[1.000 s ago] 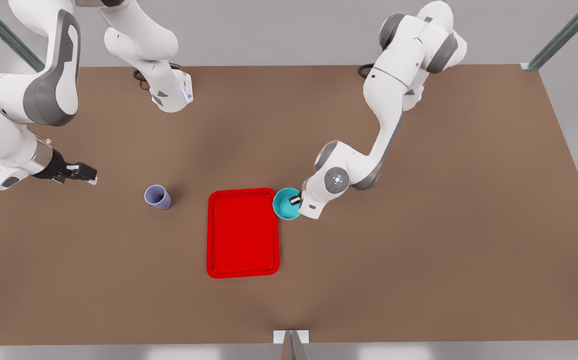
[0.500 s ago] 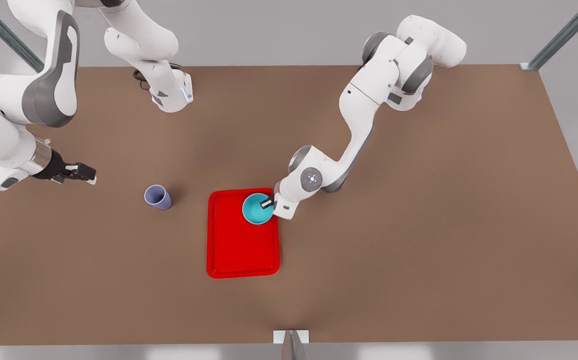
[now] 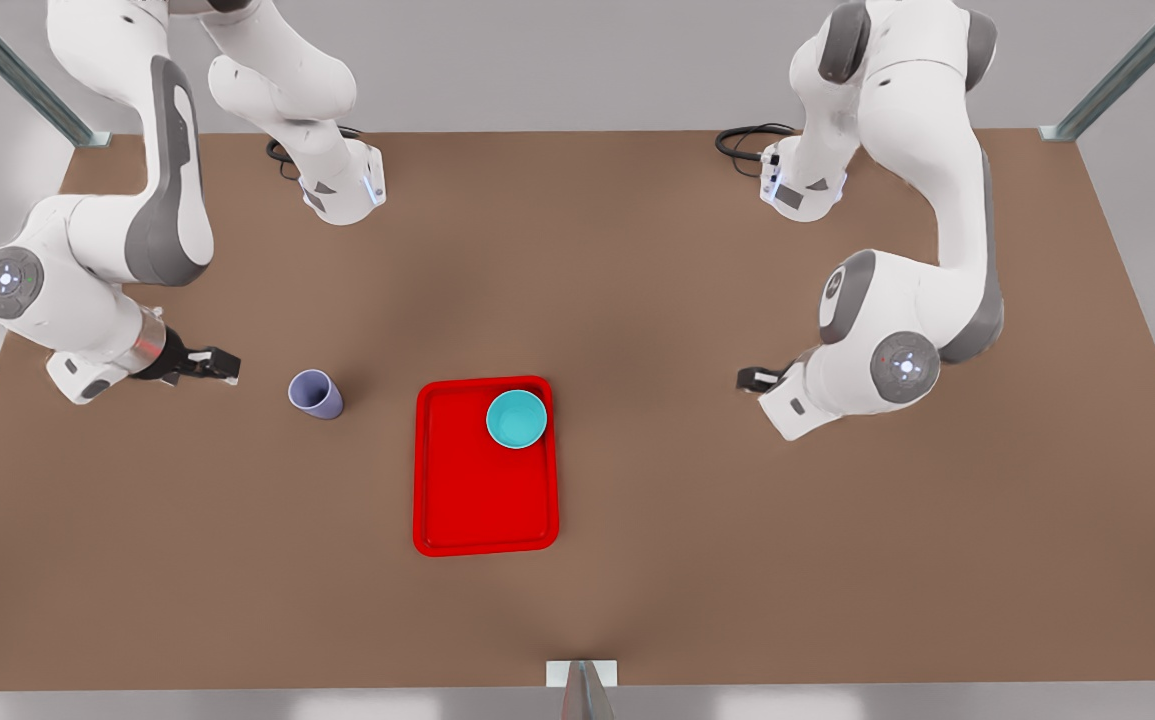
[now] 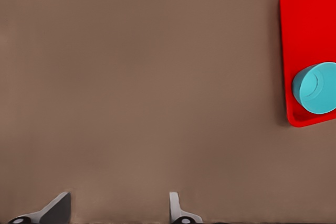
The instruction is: Place the bowl on the tray with the left arm and the cup on the tray with the right arm
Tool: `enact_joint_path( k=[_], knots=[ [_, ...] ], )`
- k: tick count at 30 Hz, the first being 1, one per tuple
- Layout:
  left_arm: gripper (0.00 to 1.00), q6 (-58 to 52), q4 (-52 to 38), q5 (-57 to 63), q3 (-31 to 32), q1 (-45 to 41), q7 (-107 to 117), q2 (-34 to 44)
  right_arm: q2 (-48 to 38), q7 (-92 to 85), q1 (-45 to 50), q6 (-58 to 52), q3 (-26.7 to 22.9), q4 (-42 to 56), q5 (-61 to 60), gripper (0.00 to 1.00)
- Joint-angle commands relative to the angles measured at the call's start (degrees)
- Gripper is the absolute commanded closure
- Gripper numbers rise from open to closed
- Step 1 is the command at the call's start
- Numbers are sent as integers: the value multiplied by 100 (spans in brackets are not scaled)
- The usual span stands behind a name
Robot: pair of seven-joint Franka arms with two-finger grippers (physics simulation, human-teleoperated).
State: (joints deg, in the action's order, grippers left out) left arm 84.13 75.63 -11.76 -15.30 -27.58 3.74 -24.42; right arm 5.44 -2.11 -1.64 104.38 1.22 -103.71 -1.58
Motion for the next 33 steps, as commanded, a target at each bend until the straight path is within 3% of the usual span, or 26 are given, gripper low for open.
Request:
enact_joint_path(
  k=[1, 4, 8, 12, 31, 33],
  knots=[
    [0, -90, -4, 754, -8, -19, 4, 51, 36, 0, 32, 3, 1, -43, 0, 0],
    [0, -169, 559, 824, 36, 218, 13, 834, 89, 0, 102, 126, 62, -790, 0, 1],
    [0, -222, 444, 815, -8, 218, -13, 746, 62, 62, 102, 987, -34, -1801, -9, 3],
    [0, -257, 444, 833, -8, 262, -22, 790, 212, 88, 102, 1154, -298, -1828, -9, 3],
    [0, -398, 427, 815, -8, 262, 4, 763, 1196, 97, 348, 1901, -386, -1810, -123, 4],
    [0, -389, 427, 815, -8, 262, 4, 763, 1240, 97, 357, 1814, -386, -1810, -184, 76]
  ],
)
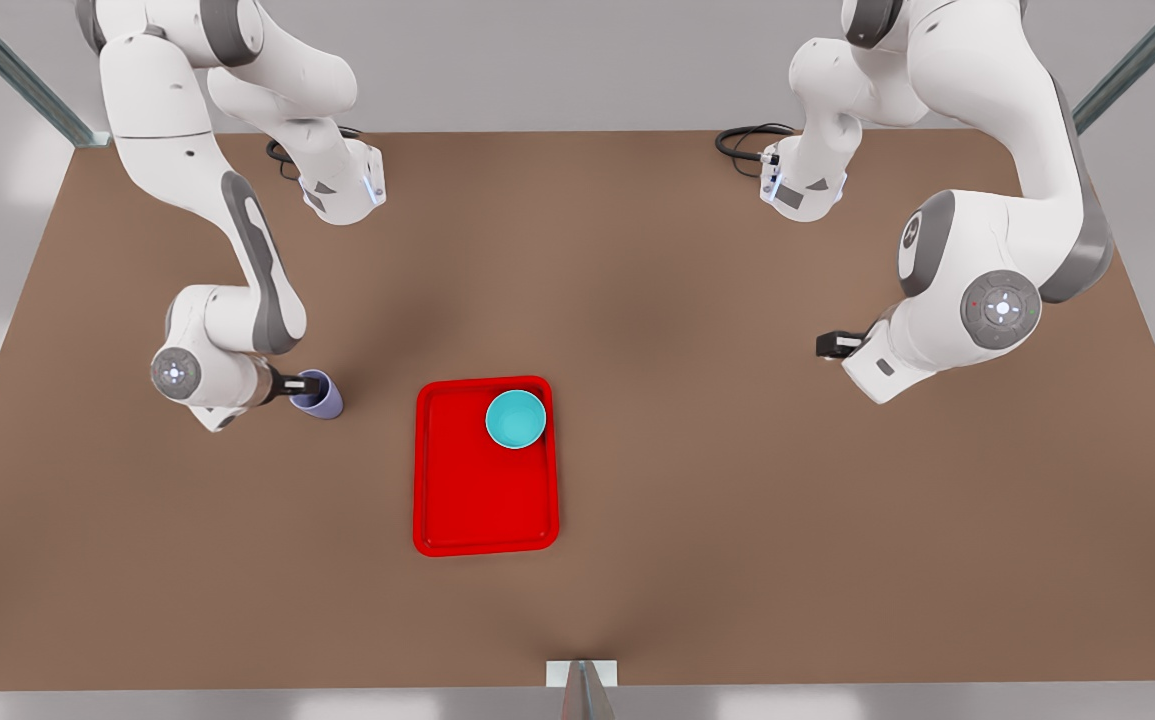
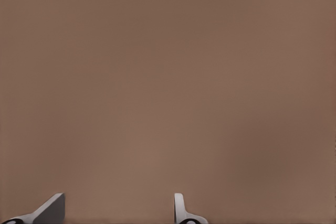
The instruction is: Place the bowl on the tray with the left arm and the cup on the tray with the right arm
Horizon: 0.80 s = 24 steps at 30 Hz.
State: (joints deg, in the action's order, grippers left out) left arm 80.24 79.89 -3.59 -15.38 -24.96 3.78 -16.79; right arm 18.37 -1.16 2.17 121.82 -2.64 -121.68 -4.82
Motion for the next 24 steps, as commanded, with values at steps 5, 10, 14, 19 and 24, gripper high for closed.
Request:
enact_joint_path(
  k=[5, 10, 14, 19, 24],
  knots=[
    [0, 0, 9, -2, 0, 0, 26, -17, 44, 10, 46, 17, -18, 30, -106, 79],
    [0, 0, 9, -2, 0, 0, 26, -17, 97, 10, 46, 175, -26, 101, -98, 79],
    [0, 0, 18, -2, 0, 0, 26, -26, 97, 10, 46, 255, -26, 74, -98, 79],
    [0, -8, 0, -2, 0, 0, 70, -17, 80, 10, 55, 237, -35, 127, -98, 79],
    [0, -8, 17, -2, 0, 0, 44, -35, -17, 45, 310, -281, -26, 715, -80, 79]
  ],
)
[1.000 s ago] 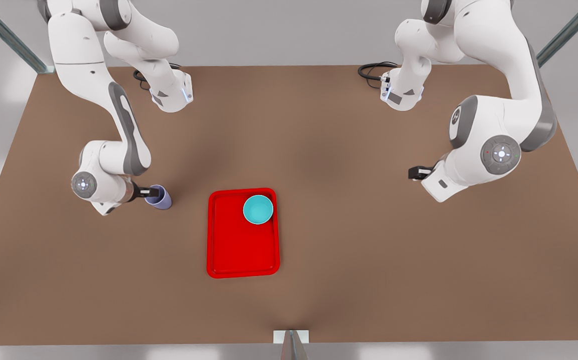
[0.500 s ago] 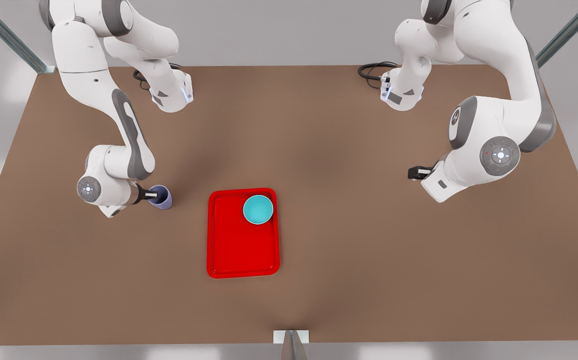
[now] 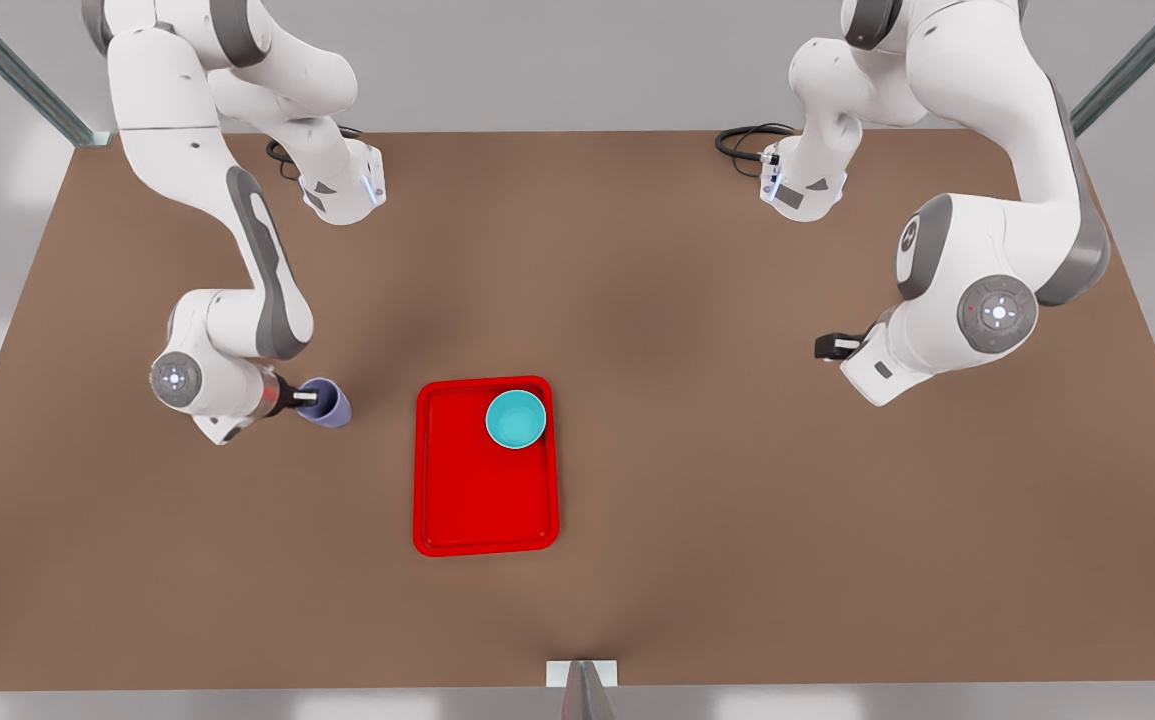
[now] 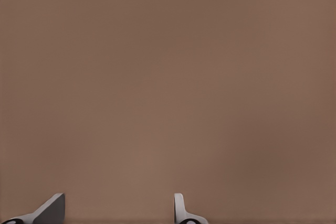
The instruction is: Place the bowl on the tray with the left arm and the cup on the tray with the right arm
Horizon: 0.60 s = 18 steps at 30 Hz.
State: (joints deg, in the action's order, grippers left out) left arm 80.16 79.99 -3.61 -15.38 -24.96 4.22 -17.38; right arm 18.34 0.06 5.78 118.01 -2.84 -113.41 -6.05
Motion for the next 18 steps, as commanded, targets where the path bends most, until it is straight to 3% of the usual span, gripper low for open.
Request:
enact_joint_path(
  k=[1, 6, 13, 18],
  knots=[
    [0, 0, -1, 0, -1, 0, 0, -3, 3, 90, 46, -24, 11, 38, 42, 79],
    [0, 0, -1, 9, -1, 8, 0, -3, 689, 416, 530, -1263, 11, 1884, 42, 79],
    [0, 9, -18, -17, -1, 44, 26, -38, 2007, 381, 934, -1562, 275, 4002, 51, 79],
    [0, 44, -27, 0, -1, 44, -44, -64, 2596, 381, 1074, -1562, 688, 4671, 69, 79]
  ],
)
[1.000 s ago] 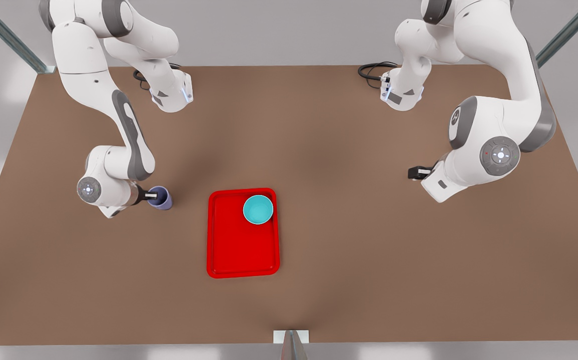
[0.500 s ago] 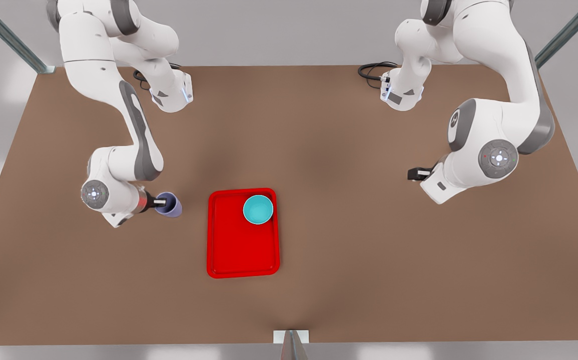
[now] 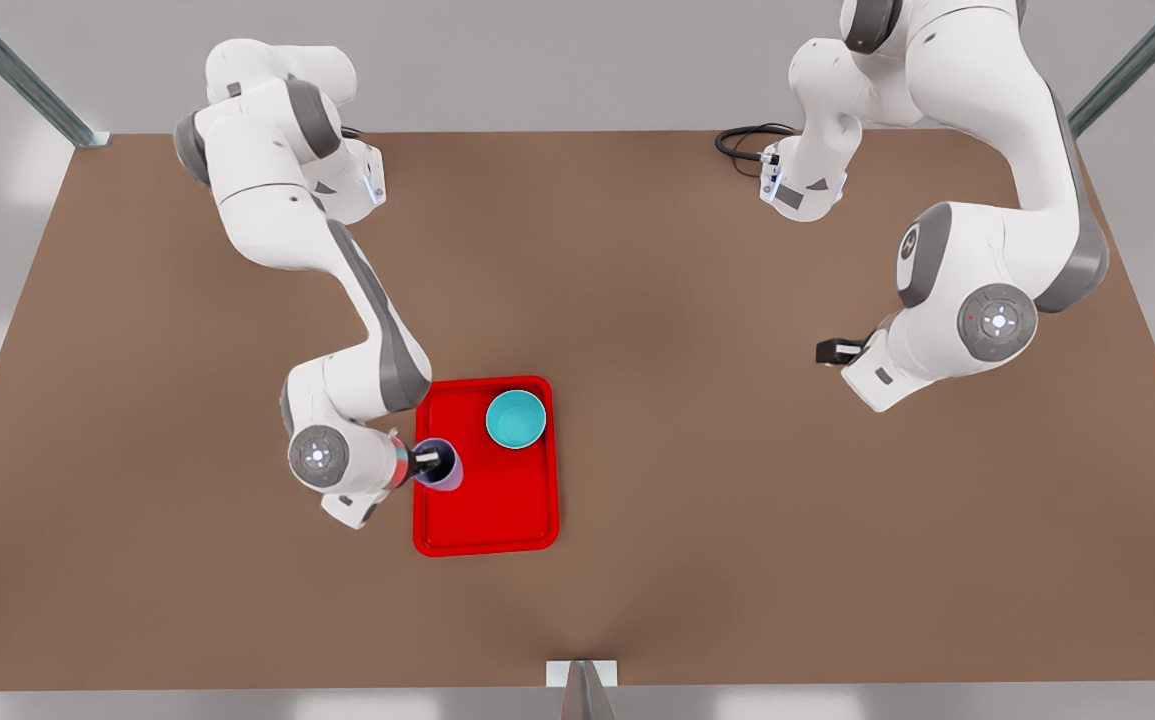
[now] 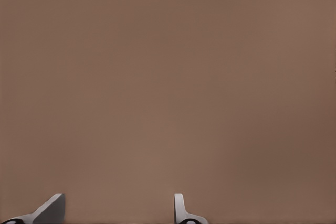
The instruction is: Place the bowl on the tray with the left arm and the cup on the tray with the right arm
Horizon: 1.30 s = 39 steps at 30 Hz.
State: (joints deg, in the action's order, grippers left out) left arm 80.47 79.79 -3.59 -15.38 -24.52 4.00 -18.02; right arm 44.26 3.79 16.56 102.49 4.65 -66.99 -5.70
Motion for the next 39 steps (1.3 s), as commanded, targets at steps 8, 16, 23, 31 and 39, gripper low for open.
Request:
enact_joint_path(
  k=[8, 16, 23, 31, 39],
  knots=[
    [0, -14, -7, -72, 52, -9, 57, 1, -313, -27, -126, 579, 141, -956, 25, 79],
    [0, -559, -7, -291, 52, -17, 39, 141, -216, -71, -144, 1220, 150, -1422, -10, 79],
    [0, -550, -7, -274, 44, -17, 48, 80, -243, -220, -144, 1220, 150, -1686, -1, 0],
    [0, -532, -7, -256, 26, -9, 48, 80, -252, -220, -144, 1159, 150, -1668, -1, 0],
    [0, -541, -218, -247, 17, -9, 48, -17, -1947, -203, -504, 263, -245, -1782, 7, 0]
  ],
)
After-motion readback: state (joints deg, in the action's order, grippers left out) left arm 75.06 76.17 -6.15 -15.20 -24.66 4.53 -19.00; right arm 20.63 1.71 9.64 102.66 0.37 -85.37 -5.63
